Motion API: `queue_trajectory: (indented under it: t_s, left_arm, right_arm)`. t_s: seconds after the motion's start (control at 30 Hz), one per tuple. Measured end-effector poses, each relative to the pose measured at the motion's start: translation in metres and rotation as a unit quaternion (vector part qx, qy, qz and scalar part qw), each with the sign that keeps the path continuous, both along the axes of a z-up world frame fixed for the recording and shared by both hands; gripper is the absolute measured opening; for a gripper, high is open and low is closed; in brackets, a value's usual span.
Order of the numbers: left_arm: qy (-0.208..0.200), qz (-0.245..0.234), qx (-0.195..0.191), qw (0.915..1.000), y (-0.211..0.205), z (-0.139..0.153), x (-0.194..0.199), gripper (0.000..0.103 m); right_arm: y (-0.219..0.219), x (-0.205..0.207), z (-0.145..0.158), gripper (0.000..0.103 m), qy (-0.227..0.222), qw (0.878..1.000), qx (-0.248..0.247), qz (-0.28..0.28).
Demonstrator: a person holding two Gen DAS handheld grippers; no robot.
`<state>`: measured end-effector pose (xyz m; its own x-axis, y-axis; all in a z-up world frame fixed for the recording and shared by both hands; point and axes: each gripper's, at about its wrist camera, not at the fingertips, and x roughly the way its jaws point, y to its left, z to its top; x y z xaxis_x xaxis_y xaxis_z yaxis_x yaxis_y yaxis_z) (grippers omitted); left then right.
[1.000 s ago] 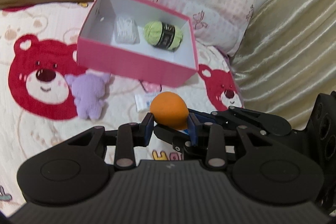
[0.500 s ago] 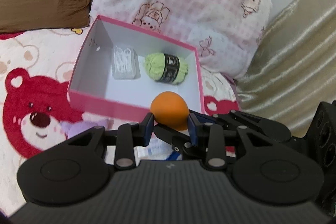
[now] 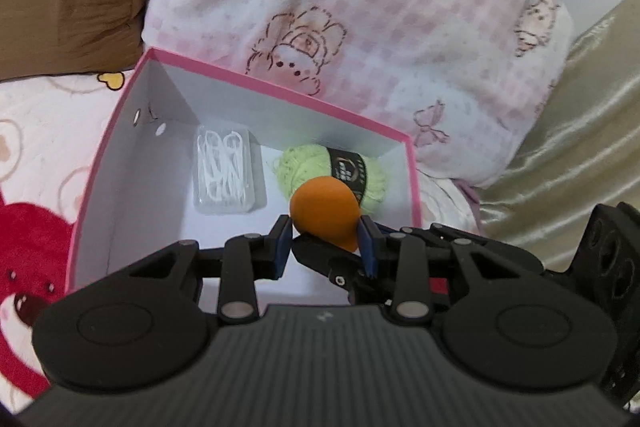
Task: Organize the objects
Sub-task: 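Lower the sponge into the pink box and open the left tool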
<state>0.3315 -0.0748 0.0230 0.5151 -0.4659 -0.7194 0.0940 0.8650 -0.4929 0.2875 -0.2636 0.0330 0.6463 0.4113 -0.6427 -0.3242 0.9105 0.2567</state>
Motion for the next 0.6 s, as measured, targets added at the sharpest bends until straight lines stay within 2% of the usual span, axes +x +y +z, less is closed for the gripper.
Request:
queue_trajectory:
  t_s: [0.17, 0.6]
  left_arm:
    - [0.008, -0.001, -0.006, 0.9999, -0.003, -0.024, 0.034, 0.033]
    - [0.035, 0.007, -0.017, 0.9992, 0.005, -0.071, 0.089, 0.033]
  right_arm:
    - [-0.011, 0.036, -0.022, 0.039, 0.023, 1.000, 0.007, -0.011]
    - [0.009, 0.100, -0.051, 0.039, 0.065, 0.994, -0.086, -0.011]
